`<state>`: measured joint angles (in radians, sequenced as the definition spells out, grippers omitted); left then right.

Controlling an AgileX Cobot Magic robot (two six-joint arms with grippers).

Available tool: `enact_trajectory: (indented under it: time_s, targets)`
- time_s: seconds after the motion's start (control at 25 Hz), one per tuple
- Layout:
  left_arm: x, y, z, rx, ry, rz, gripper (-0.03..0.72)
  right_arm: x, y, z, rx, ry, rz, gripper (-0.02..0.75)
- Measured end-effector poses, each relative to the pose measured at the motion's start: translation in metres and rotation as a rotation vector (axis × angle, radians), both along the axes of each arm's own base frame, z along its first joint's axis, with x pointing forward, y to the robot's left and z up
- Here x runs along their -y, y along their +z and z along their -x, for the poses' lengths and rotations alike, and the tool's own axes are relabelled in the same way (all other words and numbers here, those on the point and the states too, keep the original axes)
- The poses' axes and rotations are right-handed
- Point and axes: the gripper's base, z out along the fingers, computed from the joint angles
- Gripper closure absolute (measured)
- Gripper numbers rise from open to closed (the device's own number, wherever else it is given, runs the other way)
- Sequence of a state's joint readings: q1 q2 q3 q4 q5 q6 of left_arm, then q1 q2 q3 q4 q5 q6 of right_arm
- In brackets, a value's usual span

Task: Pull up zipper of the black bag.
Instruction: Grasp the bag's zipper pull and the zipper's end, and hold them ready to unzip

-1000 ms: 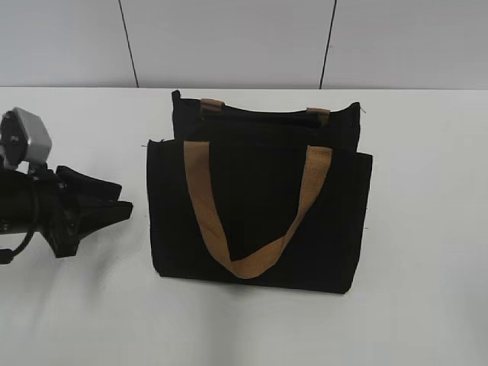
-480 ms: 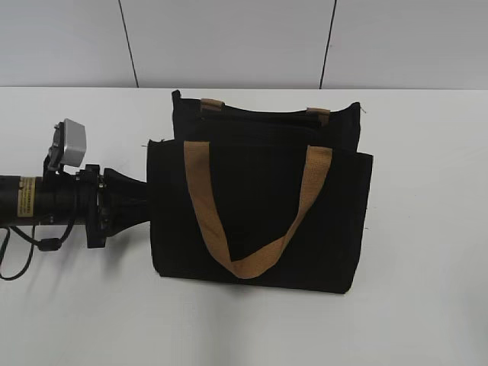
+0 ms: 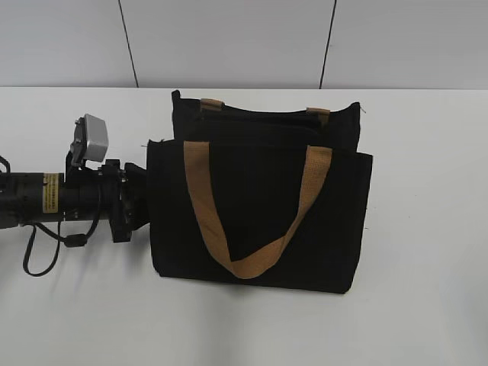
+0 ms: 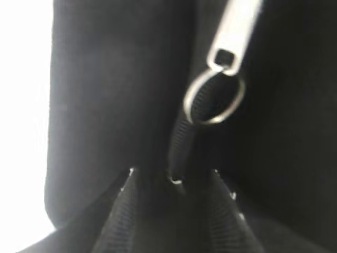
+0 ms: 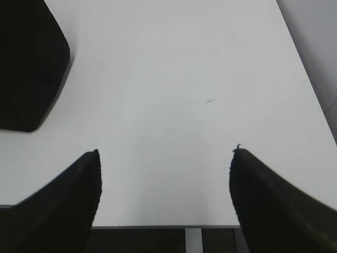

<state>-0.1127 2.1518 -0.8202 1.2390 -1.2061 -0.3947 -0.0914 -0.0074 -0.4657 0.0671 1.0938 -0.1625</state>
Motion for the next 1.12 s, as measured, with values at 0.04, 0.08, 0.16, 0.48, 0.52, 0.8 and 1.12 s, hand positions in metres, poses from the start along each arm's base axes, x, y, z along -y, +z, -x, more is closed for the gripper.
enact_trajectory:
  time_s: [0.04, 0.08, 0.16, 0.48, 0.52, 0.8, 1.12]
  targets:
    - [0.003, 0.0, 0.001, 0.001, -0.007, 0.0, 0.39, 0.0, 0.0, 0.0, 0.0, 0.0, 0.0, 0.162]
    - [0.006, 0.0, 0.002, 0.002, -0.014, 0.001, 0.414, 0.0, 0.0, 0.0, 0.0, 0.0, 0.0, 0.162]
    - [0.012, 0.0, 0.003, 0.002, -0.022, 0.004, 0.464, 0.0, 0.0, 0.0, 0.0, 0.0, 0.0, 0.162]
    - [0.018, 0.005, 0.0, 0.01, 0.026, 0.005, 0.666, 0.0, 0.0, 0.0, 0.0, 0.0, 0.0, 0.162]
    - [0.017, 0.007, 0.0, 0.017, 0.029, -0.006, 0.666, 0.0, 0.0, 0.0, 0.0, 0.0, 0.0, 0.162]
    - [0.004, 0.04, 0.016, 0.04, 0.175, -0.142, 0.666, 0.0, 0.0, 0.0, 0.0, 0.0, 0.0, 0.162]
    - [-0.012, 0.093, 0.027, 0.14, 0.348, -0.235, 0.666, 0.0, 0.0, 0.0, 0.0, 0.0, 0.0, 0.162]
